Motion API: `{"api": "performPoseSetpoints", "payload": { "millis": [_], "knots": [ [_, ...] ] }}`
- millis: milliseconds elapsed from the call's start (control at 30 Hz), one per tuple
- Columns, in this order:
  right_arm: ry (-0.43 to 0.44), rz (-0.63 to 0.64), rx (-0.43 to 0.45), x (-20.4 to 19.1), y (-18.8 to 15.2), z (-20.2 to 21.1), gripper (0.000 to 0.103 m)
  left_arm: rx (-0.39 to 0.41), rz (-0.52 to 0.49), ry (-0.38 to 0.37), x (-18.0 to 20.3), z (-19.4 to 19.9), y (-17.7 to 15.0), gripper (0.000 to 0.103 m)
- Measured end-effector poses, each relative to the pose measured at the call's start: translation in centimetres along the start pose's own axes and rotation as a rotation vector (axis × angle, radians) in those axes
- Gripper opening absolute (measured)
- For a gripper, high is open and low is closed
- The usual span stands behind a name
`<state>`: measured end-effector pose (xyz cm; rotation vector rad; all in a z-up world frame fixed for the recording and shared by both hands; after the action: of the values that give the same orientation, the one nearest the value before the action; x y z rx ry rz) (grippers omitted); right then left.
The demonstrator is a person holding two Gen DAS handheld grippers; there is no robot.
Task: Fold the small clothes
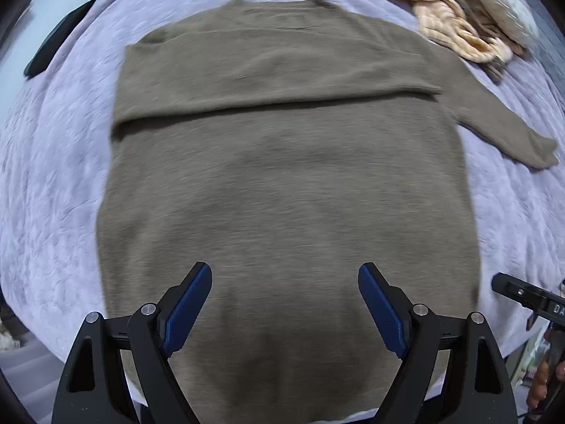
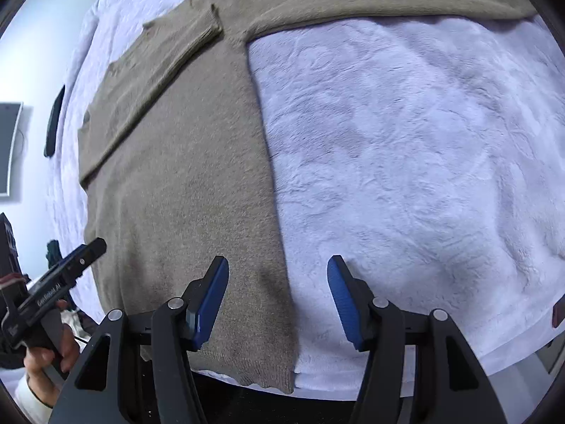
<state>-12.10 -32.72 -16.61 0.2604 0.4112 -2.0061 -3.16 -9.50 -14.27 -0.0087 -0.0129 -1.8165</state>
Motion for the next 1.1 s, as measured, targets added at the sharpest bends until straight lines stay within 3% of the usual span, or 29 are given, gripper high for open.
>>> {"api": "performPoseSetpoints", "payload": {
  "millis": [167,433,667,767,900,1100],
  "knots": [
    [0.047,-0.039,0.056,2.5,1.1,2.7,0.062,0.007,-0.064,0.002,4.0,0.7,1.9,0.086],
    [0.126,-0.167,0.179,8.2,6.4,6.0,0.066,-0.085,-0.129,-0.043,7.3,-1.8,4.8,0.086],
    [0.266,-0.426,0.362,16.8,12.8,8.3,0.066,-0.050,-0.194,-0.022,10.8,-2.8,8.2,0.086],
    [0.258,-0.511,0.437,19.9,14.3,9.5,0.066,-0.028,-0.200,-0.025,12.1,-3.2,9.9,0.086],
    [0.271,-0.553,0.488,22.0,16.2,10.3,0.066,-0.009,-0.207,-0.028,13.3,-3.6,11.6,0.086],
    [0.360,-0.637,0.515,23.1,18.5,10.1,0.065,0.012,-0.194,-0.027,14.4,-4.2,13.4,0.086]
  ]
}}
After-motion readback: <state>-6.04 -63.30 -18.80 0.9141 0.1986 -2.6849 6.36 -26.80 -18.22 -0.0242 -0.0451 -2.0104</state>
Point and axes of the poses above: each gripper's, at about its wrist camera, not at the fingertips, and z roughly against the way its jaws point, x to its right, y to its top, the point moved 6 cm from there along -z, roughly the way its jaws point, and after that the axes turned 8 degrees about -x, right-handed, at the moved point
